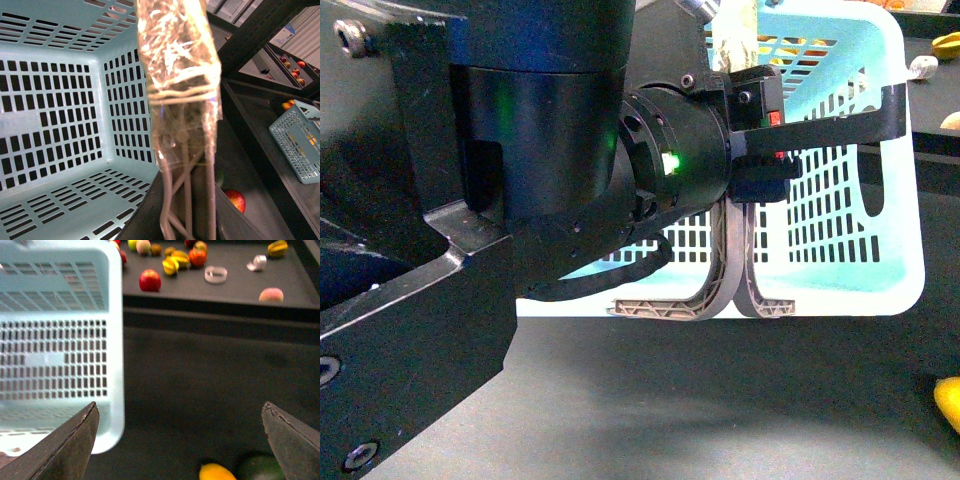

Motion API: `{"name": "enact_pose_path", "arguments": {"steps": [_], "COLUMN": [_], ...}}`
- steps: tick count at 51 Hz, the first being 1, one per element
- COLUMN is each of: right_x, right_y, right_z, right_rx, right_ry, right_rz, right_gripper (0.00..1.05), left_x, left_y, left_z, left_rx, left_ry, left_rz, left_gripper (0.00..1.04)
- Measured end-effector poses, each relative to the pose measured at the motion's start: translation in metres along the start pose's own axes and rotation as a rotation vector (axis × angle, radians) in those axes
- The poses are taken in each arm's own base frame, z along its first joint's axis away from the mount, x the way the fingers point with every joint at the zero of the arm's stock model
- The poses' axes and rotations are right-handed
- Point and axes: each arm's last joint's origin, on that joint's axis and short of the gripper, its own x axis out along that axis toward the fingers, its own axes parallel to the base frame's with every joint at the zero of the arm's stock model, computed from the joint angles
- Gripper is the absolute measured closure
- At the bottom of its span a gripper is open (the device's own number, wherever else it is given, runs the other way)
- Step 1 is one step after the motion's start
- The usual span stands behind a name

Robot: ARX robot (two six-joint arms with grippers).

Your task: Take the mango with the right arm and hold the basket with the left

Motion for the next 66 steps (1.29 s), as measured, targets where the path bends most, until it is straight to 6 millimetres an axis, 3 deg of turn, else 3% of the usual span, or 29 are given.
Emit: {"name": "enact_pose_path", "arguments": {"steps": [8, 15, 43, 66], "right_x": [0.043, 0.062, 0.102, 0.128], "right_y": [-0.025, -0.037, -0.071, -0.091], "right_z": [-0.028, -0.060, -0.149, -0.182], "right_rx": [-0.050, -0.062, -0.108, -0.097], "right_ry": [0.184, 0.321, 0.592, 0.665], "right_rz": [-0.001, 0.029, 0.057, 0.024], "right_gripper": [0.08, 0.08, 0.08, 0.08], "left_x": [0.000, 0.000, 0.000, 0.000], "left_y": [0.000, 0.000, 0.000, 0.000], "left_z": [0.000, 0.000, 0.000, 0.000], "left_rx": [0.000, 0.000, 0.000, 0.000], "left_ry": [0.000, 0.000, 0.000, 0.000], "left_rz": [-0.001, -0.001, -0.001, -0.001], "left_gripper": [0.99, 0.99, 0.99, 0.99]}}
